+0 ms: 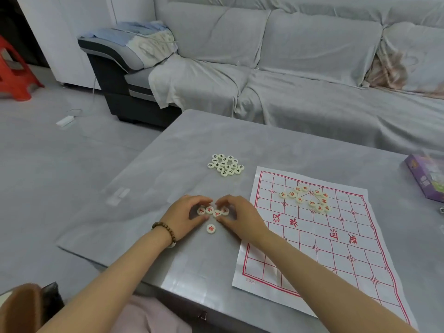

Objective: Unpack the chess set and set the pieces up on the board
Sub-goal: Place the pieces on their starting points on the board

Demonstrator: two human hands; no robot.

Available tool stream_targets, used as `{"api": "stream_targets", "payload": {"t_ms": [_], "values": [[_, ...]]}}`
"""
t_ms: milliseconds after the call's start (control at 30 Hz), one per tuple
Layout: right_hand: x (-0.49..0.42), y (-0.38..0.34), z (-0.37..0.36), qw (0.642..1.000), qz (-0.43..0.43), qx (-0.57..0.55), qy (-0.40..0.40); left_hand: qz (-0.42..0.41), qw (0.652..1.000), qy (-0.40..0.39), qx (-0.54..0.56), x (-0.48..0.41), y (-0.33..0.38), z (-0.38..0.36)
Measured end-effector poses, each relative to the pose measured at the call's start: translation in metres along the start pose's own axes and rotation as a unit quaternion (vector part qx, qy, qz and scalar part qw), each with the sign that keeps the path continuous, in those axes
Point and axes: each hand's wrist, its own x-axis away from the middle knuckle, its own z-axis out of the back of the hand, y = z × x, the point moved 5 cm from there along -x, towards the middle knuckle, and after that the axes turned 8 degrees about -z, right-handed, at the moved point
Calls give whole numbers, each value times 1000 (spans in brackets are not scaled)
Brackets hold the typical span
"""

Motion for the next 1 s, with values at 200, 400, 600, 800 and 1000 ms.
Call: {"api": "stream_targets", "payload": {"t_ms": [200, 400, 600, 800, 1000], "values": [[4, 3, 3, 999, -1, -42, 0, 27, 997, 35, 56, 2, 1, 3], [4, 3, 1, 996, -14, -85, 25, 32, 993, 68, 86, 2, 2, 2], [18, 30, 43, 987, -42, -120, 99, 25, 992, 76, 99, -26, 32, -10], [60, 127, 127, 964, -138, -95, 207, -11, 990, 26, 135, -80, 97, -68], [80, 186, 177, 943, -192, -84, 259, -34, 995, -81, 57, -116, 137, -131]]}}
